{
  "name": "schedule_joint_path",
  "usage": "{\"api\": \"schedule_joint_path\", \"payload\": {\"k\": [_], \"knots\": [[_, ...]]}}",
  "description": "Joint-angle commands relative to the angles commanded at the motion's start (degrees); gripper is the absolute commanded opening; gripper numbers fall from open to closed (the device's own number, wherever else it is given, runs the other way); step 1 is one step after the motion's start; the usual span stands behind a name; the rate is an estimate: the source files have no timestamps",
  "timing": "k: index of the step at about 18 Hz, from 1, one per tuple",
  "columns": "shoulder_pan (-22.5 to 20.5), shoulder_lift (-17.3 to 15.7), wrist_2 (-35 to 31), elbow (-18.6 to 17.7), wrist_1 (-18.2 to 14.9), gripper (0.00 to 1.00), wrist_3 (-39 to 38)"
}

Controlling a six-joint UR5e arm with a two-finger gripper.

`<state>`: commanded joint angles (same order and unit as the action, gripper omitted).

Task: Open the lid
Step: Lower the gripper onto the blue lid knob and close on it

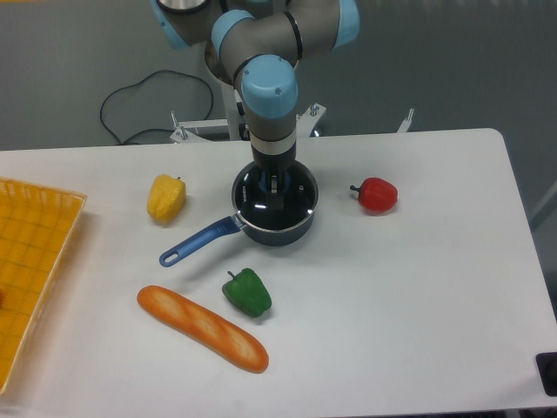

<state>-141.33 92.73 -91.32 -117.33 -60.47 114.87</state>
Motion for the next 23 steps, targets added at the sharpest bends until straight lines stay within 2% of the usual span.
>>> {"api": "schedule_joint_path", "payload": {"k": [2, 4, 8, 14, 23], "knots": [[0.00, 0.09, 0.00, -0.09, 0.00, 0.81, -0.09], [0.00, 0.09, 0.00, -0.09, 0.00, 0.71, -0.17], [0.00, -0.09, -0.09, -0.53, 0.00, 0.59, -0.35], [0.00, 0.09, -0.97, -0.09, -0.17, 0.59, -1.58], [-0.09, -0.35, -0.88, 5.00, -7.55, 0.59, -1.67]]}}
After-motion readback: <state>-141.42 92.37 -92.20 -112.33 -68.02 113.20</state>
